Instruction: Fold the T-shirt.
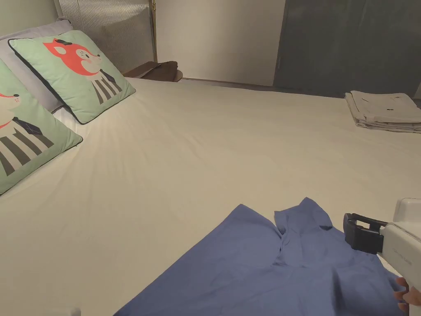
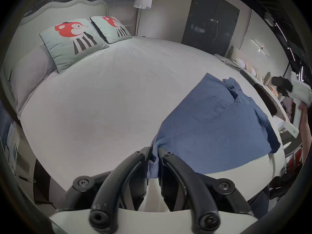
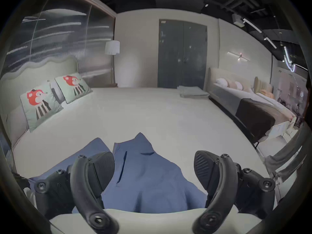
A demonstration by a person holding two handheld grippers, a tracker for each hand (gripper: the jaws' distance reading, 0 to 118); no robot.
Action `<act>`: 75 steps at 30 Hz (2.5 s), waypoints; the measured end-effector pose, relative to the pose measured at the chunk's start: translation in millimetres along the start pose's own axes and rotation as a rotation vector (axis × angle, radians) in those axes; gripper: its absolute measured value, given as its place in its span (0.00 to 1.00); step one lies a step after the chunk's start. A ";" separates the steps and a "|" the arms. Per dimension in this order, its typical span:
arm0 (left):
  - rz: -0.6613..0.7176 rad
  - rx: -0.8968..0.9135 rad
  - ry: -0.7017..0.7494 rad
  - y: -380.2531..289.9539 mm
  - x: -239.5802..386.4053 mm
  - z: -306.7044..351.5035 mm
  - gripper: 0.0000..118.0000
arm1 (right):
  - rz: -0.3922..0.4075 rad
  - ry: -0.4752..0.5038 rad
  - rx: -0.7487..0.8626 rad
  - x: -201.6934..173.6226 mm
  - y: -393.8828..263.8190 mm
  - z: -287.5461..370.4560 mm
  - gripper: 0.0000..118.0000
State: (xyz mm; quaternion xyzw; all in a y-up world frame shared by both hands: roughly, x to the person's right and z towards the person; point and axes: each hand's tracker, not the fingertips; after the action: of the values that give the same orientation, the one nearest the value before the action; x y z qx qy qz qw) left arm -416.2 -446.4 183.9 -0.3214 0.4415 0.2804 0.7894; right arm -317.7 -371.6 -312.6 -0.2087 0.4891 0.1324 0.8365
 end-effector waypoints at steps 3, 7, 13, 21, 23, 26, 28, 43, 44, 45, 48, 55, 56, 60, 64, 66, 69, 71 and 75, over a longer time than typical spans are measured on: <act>0.011 -0.022 0.004 1.9 3.4 -3.3 0.05 | 0.022 0.000 -0.115 2.6 5.1 -56.6 0.84; 0.012 -0.043 0.012 3.0 3.1 -5.7 0.05 | 0.020 -0.007 -0.287 5.1 1.3 -126.6 0.83; 0.019 -0.068 0.030 6.1 7.3 -8.4 0.05 | 0.042 -0.020 -0.448 2.1 -10.2 -187.1 0.77; 0.048 -0.082 0.031 7.5 6.8 -9.4 0.05 | 0.020 0.050 -0.381 7.9 -15.8 -168.4 0.03; 0.049 -0.077 0.028 9.2 8.1 -8.0 0.05 | 0.010 0.045 -0.333 9.0 -15.7 -155.0 0.03; 0.044 -0.056 0.021 11.6 9.5 -3.4 0.05 | -0.040 0.060 -0.220 21.0 -10.5 -121.4 0.03; 0.045 -0.035 0.015 13.8 9.9 1.4 0.05 | -0.075 0.071 -0.129 32.8 -9.1 -95.7 0.03; 0.064 0.219 -0.073 30.2 30.8 56.2 0.05 | -0.181 -0.049 0.360 52.9 -32.2 194.8 0.03; 0.064 0.239 -0.086 30.3 32.0 61.1 0.05 | -0.186 -0.058 0.372 53.6 -35.7 208.3 0.03; 0.065 0.256 -0.096 30.2 33.5 65.7 0.05 | -0.200 -0.072 0.397 54.5 -40.1 223.6 0.03; 0.060 0.300 -0.121 33.0 38.5 76.8 0.05 | -0.235 -0.096 0.439 57.5 -44.8 255.0 0.03; 0.043 0.430 -0.182 62.9 48.8 106.5 0.05 | -0.225 -0.134 0.528 60.3 -23.8 295.6 0.03; 0.039 0.448 -0.185 71.2 51.9 111.1 0.05 | -0.219 -0.136 0.540 58.9 -17.0 299.4 0.03; 0.011 0.562 -0.223 115.7 68.2 138.6 0.05 | -0.194 -0.140 0.628 59.8 20.7 312.2 0.03; -0.021 0.684 -0.246 166.8 85.8 171.1 0.05 | -0.188 -0.154 0.735 66.4 68.1 323.8 0.03; -0.032 0.735 -0.239 190.5 93.5 183.7 0.05 | -0.182 -0.155 0.765 67.0 92.7 329.4 0.03; -0.035 0.798 -0.254 225.3 101.0 204.0 0.05 | -0.179 -0.163 0.814 77.4 125.1 333.2 0.03; -0.022 0.822 -0.256 245.3 101.6 217.2 0.05 | -0.173 -0.160 0.831 78.9 142.8 335.6 0.03; -0.002 0.842 -0.262 287.7 103.6 223.8 0.05 | -0.171 -0.144 0.852 87.6 179.6 323.4 0.03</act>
State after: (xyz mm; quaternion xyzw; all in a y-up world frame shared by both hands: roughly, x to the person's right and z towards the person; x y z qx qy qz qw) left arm -462.7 -78.0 108.6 0.0663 0.4130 0.1138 0.9011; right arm -104.7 -57.7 -288.1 0.1248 0.4216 -0.1367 0.8877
